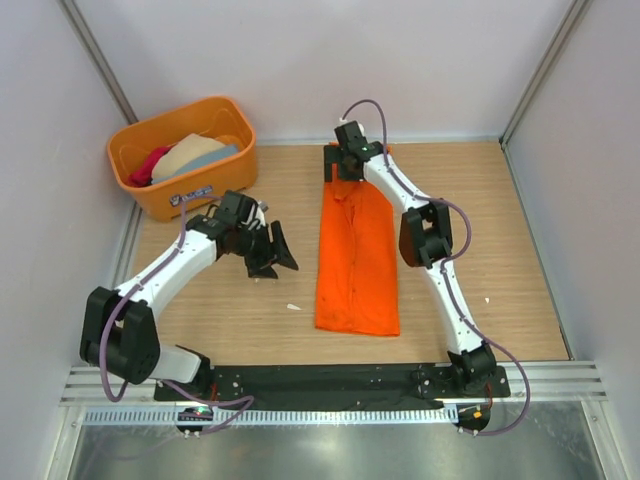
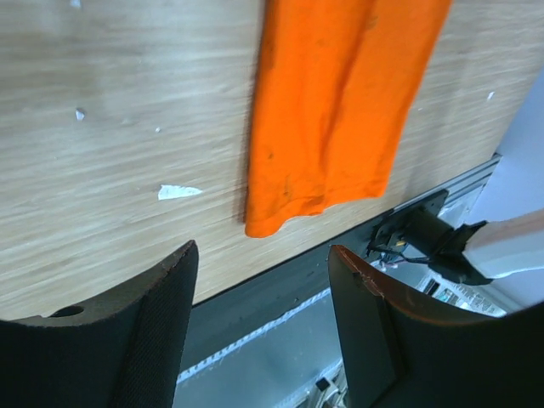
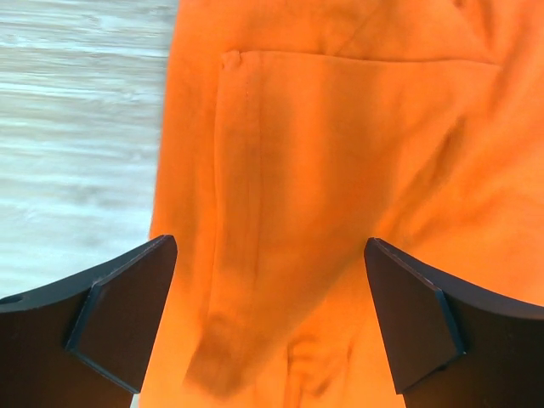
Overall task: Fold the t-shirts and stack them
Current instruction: Fold the tshirt
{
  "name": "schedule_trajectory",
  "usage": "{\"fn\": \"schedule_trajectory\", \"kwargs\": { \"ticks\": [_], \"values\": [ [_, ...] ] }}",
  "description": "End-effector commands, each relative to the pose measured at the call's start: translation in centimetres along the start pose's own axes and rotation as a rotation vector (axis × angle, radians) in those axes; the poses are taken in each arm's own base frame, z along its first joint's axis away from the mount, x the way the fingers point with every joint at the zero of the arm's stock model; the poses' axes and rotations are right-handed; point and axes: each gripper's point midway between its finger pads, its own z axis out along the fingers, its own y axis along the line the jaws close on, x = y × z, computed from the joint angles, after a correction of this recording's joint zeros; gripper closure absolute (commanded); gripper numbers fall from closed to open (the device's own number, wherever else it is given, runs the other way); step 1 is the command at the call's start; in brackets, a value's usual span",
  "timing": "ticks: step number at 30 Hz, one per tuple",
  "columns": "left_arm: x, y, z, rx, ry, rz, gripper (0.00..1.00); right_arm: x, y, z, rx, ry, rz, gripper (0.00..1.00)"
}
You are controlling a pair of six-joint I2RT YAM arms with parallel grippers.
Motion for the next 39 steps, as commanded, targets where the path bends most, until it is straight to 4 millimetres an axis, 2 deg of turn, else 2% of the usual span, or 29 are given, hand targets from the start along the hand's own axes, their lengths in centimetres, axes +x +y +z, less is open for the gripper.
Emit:
{"fn": "schedule_trajectory", "kwargs": {
  "ticks": [1, 2, 3, 4, 5, 6, 8, 9, 11, 12, 14, 15, 16, 17, 18, 19, 20, 21, 23, 24, 30, 36, 39],
  "values": [
    [0.7, -0.6, 1.6, 0.061, 0.02, 0.017, 0.37, -8.6, -0.4, -10.4, -0.06, -0.169, 0.075, 0.0],
    [2.0, -0.1, 2.4, 0.074, 0.061, -0.01, 0.38, -9.8, -0.4, -14.2, -0.082, -0.195, 0.105, 0.0],
    [2.4, 0.0, 2.8, 0.082, 0.071, -0.022, 0.39, -9.5, -0.1, -15.5, -0.133, -0.177, 0.114, 0.0],
    [2.6, -0.6, 3.3, 0.112, 0.065, -0.015, 0.4, -7.0, -0.4, -15.2, -0.156, -0.099, 0.118, 0.0],
    [3.7, 0.0, 3.8, 0.111, 0.091, -0.043, 0.41, -7.8, -1.1, -18.8, -0.218, -0.106, 0.157, 0.0],
    [4.2, -0.1, 4.2, 0.11, 0.1, -0.041, 0.42, -4.5, -1.3, -18.7, -0.254, -0.002, 0.171, 0.0],
    [4.8, 0.4, 5.0, 0.11, 0.1, -0.047, 0.44, -2.1, -2.8, -20.8, -0.259, 0.054, 0.198, 0.07],
    [5.2, 0.2, 5.2, 0.12, 0.112, -0.066, 0.44, 1.1, -3.4, -22.7, -0.264, 0.1, 0.201, 0.1],
    [5.5, 0.2, 6.0, 0.131, 0.121, -0.087, 0.47, 4.4, -4.5, -23.9, -0.251, 0.13, 0.226, 0.18],
    [5.8, 0.3, 6.4, 0.128, 0.132, -0.102, 0.5, 8.5, -5.0, -25.4, -0.268, 0.186, 0.252, 0.2],
    [6.4, 0.8, 7.3, 0.113, 0.161, -0.124, 0.53, 12.5, -5.8, -26.2, -0.252, 0.231, 0.29, 0.28],
    [6.9, 1.0, 7.6, 0.106, 0.176, -0.125, 0.55, 17.6, -6.8, -25.9, -0.209, 0.333, 0.337, 0.31],
    [7.1, 1.2, 7.9, 0.095, 0.175, -0.137, 0.55, 18.7, -6.5, -27.5, -0.239, 0.325, 0.357, 0.34],
    [7.3, 1.5, 8.1, 0.084, 0.18, -0.144, 0.55, 20.3, -6.6, -27.6, -0.245, 0.342, 0.382, 0.42],
    [7.6, 1.8, 8.2, 0.074, 0.185, -0.154, 0.55, 24.3, -7.0, -27.6, -0.226, 0.418, 0.42, 0.44],
    [8.1, 2.3, 8.4, 0.06, 0.192, -0.177, 0.53, 24.6, -6.8, -28.6, -0.247, 0.382, 0.461, 0.44],
    [8.4, 2.6, 8.6, 0.053, 0.198, -0.195, 0.52, 25.4, -6.6, -28.8, -0.26, 0.378, 0.488, 0.45],
    [8.7, 2.5, 8.7, 0.061, 0.2, -0.2, 0.51, 27.8, -6.9, -28.8, -0.25, 0.411, 0.514, 0.45],
    [9.4, 2.8, 9.1, 0.054, 0.216, -0.225, 0.5, 28.6, -6.5, -29.3, -0.279, 0.394, 0.565, 0.46],
    [10.0, 3.0, 9.3, 0.044, 0.229, -0.221, 0.48, 30.4, -6.7, -29.1, -0.264, 0.43, 0.583, 0.46],
    [11.3, 3.9, 10.5, -0.02, 0.247, -0.23, 0.43, 34.4, -7.2, -28.4, -0.236, 0.5, 0.614, 0.43],
    [12.4, 4.0, 11.8, -0.048, 0.283, -0.231, 0.43, 35.1, -7.5, -28.0, -0.218, 0.509, 0.61, 0.45],
    [12.7, 4.6, 12.0, -0.076, 0.281, -0.246, 0.47, 35.9, -7.2, -27.9, -0.237, 0.537, 0.614, 0.51]
  ]
}}
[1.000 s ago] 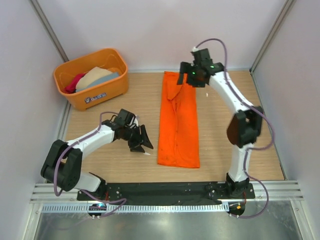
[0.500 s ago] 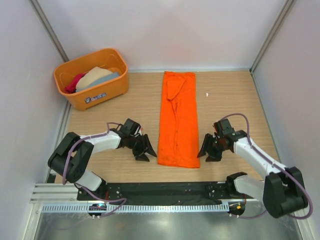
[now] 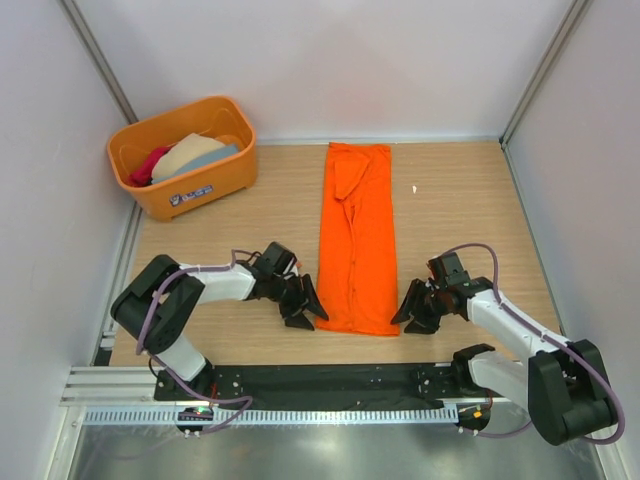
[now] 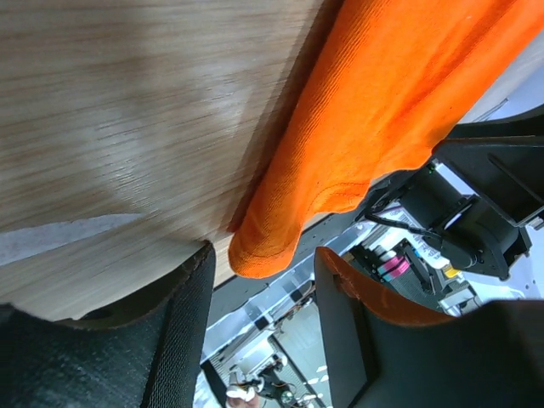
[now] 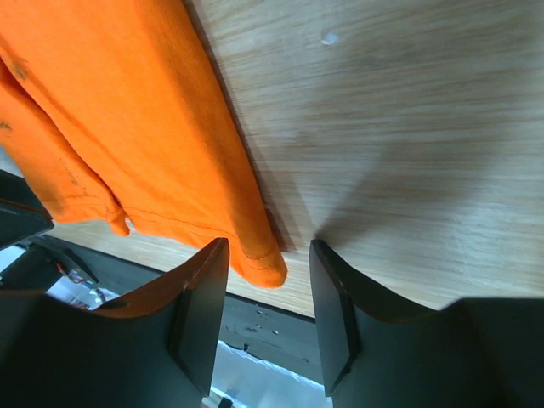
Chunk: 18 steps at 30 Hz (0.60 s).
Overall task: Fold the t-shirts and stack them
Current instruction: Fold the tshirt
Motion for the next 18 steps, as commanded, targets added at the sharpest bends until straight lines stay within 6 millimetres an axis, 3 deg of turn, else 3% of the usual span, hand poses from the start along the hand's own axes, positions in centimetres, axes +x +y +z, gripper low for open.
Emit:
{"fn": "schedule_trajectory", "kwargs": {
  "ticks": [1, 11, 13, 14, 17, 18],
  "values": [
    [-0.7, 3.7, 1.1, -0.126, -0.064, -0.042, 0.48, 0.2, 0.2, 0.8, -0.032, 0.019, 0.009, 0.52],
    [-0.5, 5.2, 1.4, -0.166, -0.064, -0.062, 0.51, 1.5, -0.2, 1.6, -0.06, 0.066, 0.016, 0.55],
    [-0.7, 5.4, 1.6, -0.175, -0.067, -0.052, 0.56, 1.8, -0.6, 1.7, -0.054, 0.076, 0.012, 0.57],
    [-0.7, 5.6, 1.6, -0.182, -0.065, -0.051, 0.69, 2.0, -0.8, 1.8, -0.048, 0.078, 0.013, 0.59],
    [-0.3, 6.2, 1.7, -0.193, -0.047, -0.045, 0.93, 2.4, -1.3, 1.9, -0.04, 0.085, 0.02, 0.74],
    [-0.1, 6.4, 1.8, -0.195, -0.039, -0.047, 1.0, 2.6, -1.5, 1.9, -0.035, 0.088, 0.027, 0.84]
  ]
}}
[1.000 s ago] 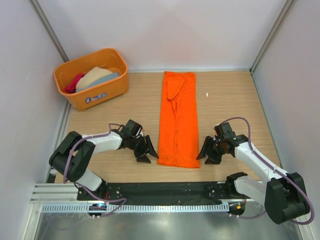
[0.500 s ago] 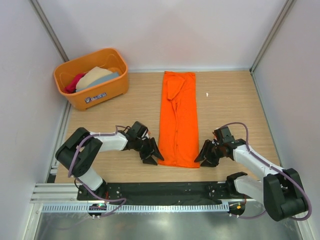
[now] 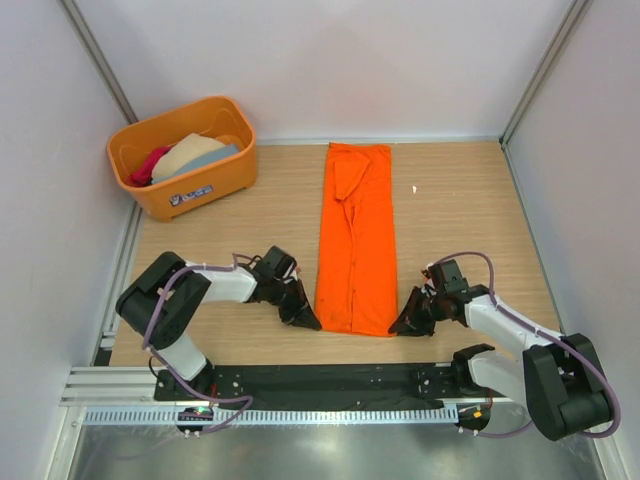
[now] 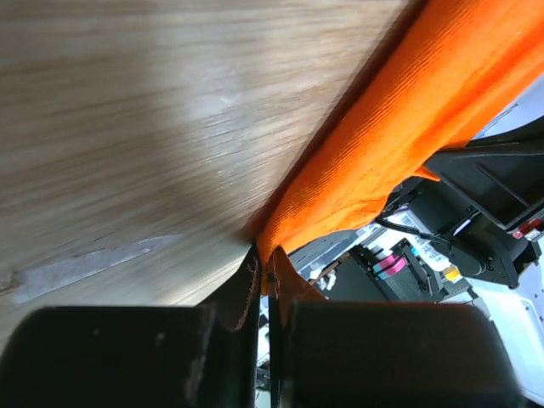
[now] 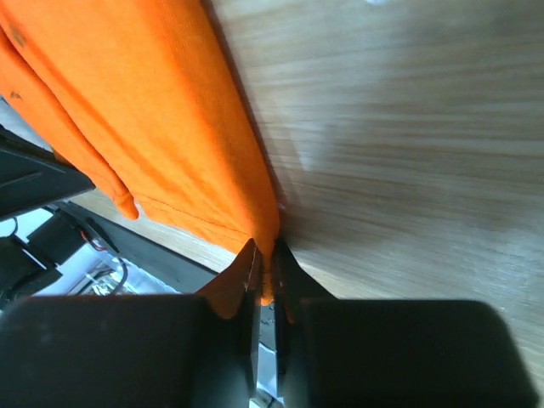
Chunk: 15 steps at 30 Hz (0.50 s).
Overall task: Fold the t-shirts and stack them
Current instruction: Fold the tshirt
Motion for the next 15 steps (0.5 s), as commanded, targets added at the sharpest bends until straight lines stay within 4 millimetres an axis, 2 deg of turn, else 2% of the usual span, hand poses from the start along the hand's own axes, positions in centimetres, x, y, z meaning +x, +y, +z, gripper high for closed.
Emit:
{"fn": "schedule_trajectory", "kwargs": {
  "ticks": [1, 2, 5, 6, 7, 9, 10, 12, 13, 14, 15],
  "values": [
    [-0.3, 5.3, 1.0, -0.177, -0.051, -0.009, 1.0, 1.1, -2.5, 0.5, 0.082, 0.01, 0.027, 0.9],
    [0.2, 5.8, 1.0, -0.186, -0.041, -0.009, 1.0, 1.4, -2.8, 0.4, 0.086, 0.016, 0.031, 0.98],
    [1.6, 5.4, 0.9, -0.175, -0.031, 0.02, 1.0, 2.0, -2.9, -0.1, 0.079, 0.008, 0.038, 0.99],
    [2.2, 5.4, 0.8, -0.172, -0.022, 0.008, 1.0, 2.1, -2.6, -0.5, 0.063, -0.004, 0.037, 0.99],
    [2.8, 4.6, 0.5, -0.146, -0.022, 0.028, 1.0, 2.2, -2.2, -0.8, 0.048, -0.009, 0.039, 0.99],
    [3.1, 3.6, -0.2, -0.119, -0.029, 0.023, 1.0, 1.6, -0.7, -1.6, 0.004, -0.037, 0.045, 0.99],
    [2.5, 1.6, -0.9, -0.079, -0.066, 0.055, 1.0, 1.0, 0.1, -2.0, -0.013, -0.061, 0.039, 0.99],
    [1.8, 0.4, -1.9, -0.097, -0.092, 0.094, 1.0, -1.2, 2.7, -3.2, -0.053, -0.119, 0.009, 0.99],
    [0.6, -3.0, -3.0, -0.05, -0.125, 0.135, 1.0, -2.0, 2.7, -2.9, -0.022, -0.102, 0.029, 0.99],
    [-0.4, -3.0, -3.4, -0.078, -0.122, 0.104, 1.0, -3.7, 4.6, -3.8, -0.047, -0.129, 0.001, 0.99],
    [-1.4, -4.3, -4.0, -0.063, -0.134, 0.107, 1.0, -5.3, 4.9, -4.1, -0.038, -0.141, 0.019, 0.99]
  ]
}}
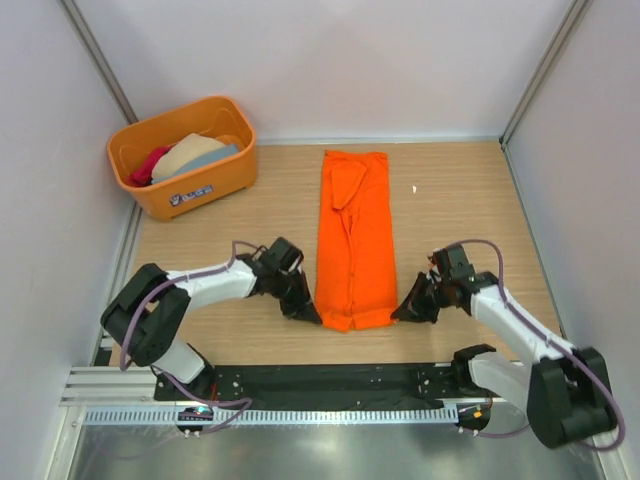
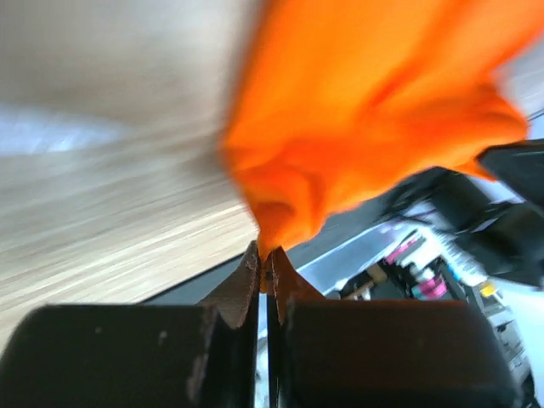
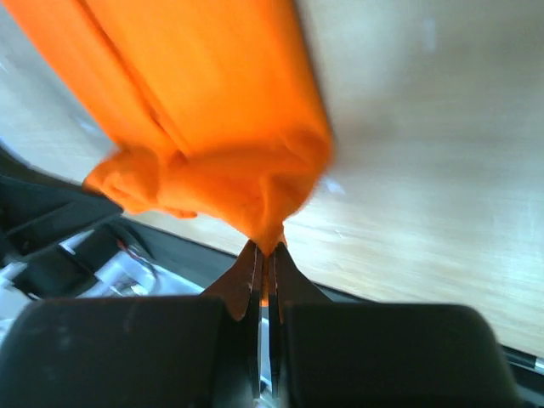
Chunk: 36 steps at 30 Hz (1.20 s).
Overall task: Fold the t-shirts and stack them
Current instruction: Fold the tshirt
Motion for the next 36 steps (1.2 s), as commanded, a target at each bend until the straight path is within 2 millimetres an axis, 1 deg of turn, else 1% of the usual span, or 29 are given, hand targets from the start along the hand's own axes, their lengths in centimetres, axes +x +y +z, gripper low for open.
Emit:
{"fn": "schedule_trajectory", "kwargs": {
  "ticks": [1, 2, 3, 4, 5, 6, 7, 8, 9, 10, 11, 12, 13, 14, 15, 16, 17, 18, 19, 22, 24, 25, 26, 27, 28, 31, 32, 33, 36],
  "values": [
    [-6.1, -5.7, -3.9, 0.058, -0.139, 0.058, 1.0, -6.0, 3.5, -1.0, -0.011, -0.071, -0.023, 0.99],
    [-7.4, -6.0, -4.0, 0.041, -0.142, 0.043, 1.0, -8.4, 5.6, -1.8, -0.038, -0.106, -0.05, 0.99],
    [-8.9, -6.8, -4.3, 0.045, -0.155, 0.037, 1.0, -10.4, 6.0, -2.2, -0.042, -0.127, -0.035, 0.99],
    [-11.5, -9.5, -6.2, 0.101, -0.196, 0.048, 1.0, -12.9, 8.2, -3.2, -0.075, -0.165, -0.094, 0.99],
    [-13.2, -9.4, -5.1, 0.084, -0.173, 0.02, 1.0, -14.1, 7.6, -1.6, -0.039, -0.105, -0.067, 0.99],
    [-14.5, -10.1, -5.2, 0.09, -0.178, 0.019, 1.0, -15.1, 7.9, -1.4, -0.03, -0.084, -0.07, 0.99],
    [-16.1, -10.7, -5.7, 0.091, -0.186, 0.006, 1.0, -17.7, 9.7, -2.0, -0.055, -0.113, -0.095, 0.99],
    [-18.5, -12.0, -5.3, 0.098, -0.193, 0.019, 1.0, -18.8, 9.4, -0.8, -0.04, -0.078, -0.079, 0.99],
    [-19.8, -12.8, -5.5, 0.104, -0.203, 0.019, 1.0, -20.0, 9.7, -0.5, -0.04, -0.073, -0.076, 0.99],
    [-21.1, -12.6, -5.5, 0.098, -0.202, -0.003, 1.0, -22.4, 11.5, -1.4, -0.067, -0.116, -0.102, 0.99],
    [-22.0, -13.0, -5.4, 0.109, -0.203, -0.012, 1.0, -23.2, 11.9, -1.3, -0.067, -0.114, -0.109, 0.99],
    [-23.5, -13.9, -5.3, 0.125, -0.212, -0.009, 1.0, -23.9, 11.3, -0.1, -0.049, -0.078, -0.084, 0.99],
    [-24.2, -13.9, -5.4, 0.126, -0.217, -0.021, 1.0, -25.4, 12.6, -0.7, -0.073, -0.103, -0.104, 0.99],
    [-24.9, -14.2, -5.5, 0.132, -0.227, -0.021, 1.0, -25.9, 12.7, -0.3, -0.075, -0.094, -0.097, 0.99],
    [-25.6, -14.8, -5.8, 0.147, -0.237, -0.018, 1.0, -26.3, 12.3, 0.6, -0.071, -0.07, -0.082, 0.99],
    [-26.3, -14.4, -5.3, 0.143, -0.234, -0.033, 1.0, -26.7, 12.4, 0.9, -0.073, -0.066, -0.079, 0.99],
    [-26.6, -14.3, -5.1, 0.143, -0.233, -0.04, 1.0, -27.3, 12.9, 0.8, -0.086, -0.073, -0.089, 0.99],
    [-26.9, -14.3, -5.1, 0.146, -0.233, -0.052, 1.0, -27.6, 12.9, 1.0, -0.089, -0.066, -0.088, 0.99],
    [-27.2, -13.9, -4.7, 0.144, -0.228, -0.065, 1.0, -27.8, 12.7, 1.6, -0.091, -0.051, -0.085, 0.99],
    [-27.9, -13.4, -4.9, 0.146, -0.248, -0.083, 1.0, -28.0, 12.5, 2.2, -0.096, -0.035, -0.094, 0.99],
    [-28.1, -13.0, -5.1, 0.14, -0.262, -0.087, 1.0, -28.0, 12.4, 2.5, -0.1, -0.03, -0.098, 0.99],
    [-28.1, -12.4, -4.9, 0.123, -0.27, -0.098, 1.0, -27.8, 12.4, 2.7, -0.111, -0.016, -0.098, 0.99],
    [-28.1, -12.5, -5.4, 0.129, -0.282, -0.098, 1.0, -27.9, 12.4, 2.8, -0.114, -0.018, -0.1, 0.99],
    [-28.2, -12.3, -5.4, 0.133, -0.284, -0.104, 1.0, -28.0, 12.4, 2.9, -0.113, -0.019, -0.099, 0.99],
    [-28.4, -12.6, -5.3, 0.154, -0.284, -0.104, 1.0, -28.0, 12.4, 3.1, -0.113, -0.018, -0.1, 0.99],
    [-28.8, -12.1, -4.4, 0.159, -0.257, -0.127, 1.0, -28.4, 12.2, 3.5, -0.116, -0.018, -0.093, 0.99],
    [-28.9, -12.3, -4.5, 0.167, -0.256, -0.124, 1.0, -28.3, 12.1, 3.6, -0.114, -0.01, -0.086, 0.99],
    [-29.0, -12.0, -4.0, 0.16, -0.248, -0.131, 0.98, -28.4, 12.0, 3.6, -0.112, -0.01, -0.083, 0.99],
    [-29.1, -12.0, -3.8, 0.163, -0.243, -0.122, 0.97, -28.6, 11.9, 3.5, -0.105, -0.018, -0.084, 0.99]
  ]
}}
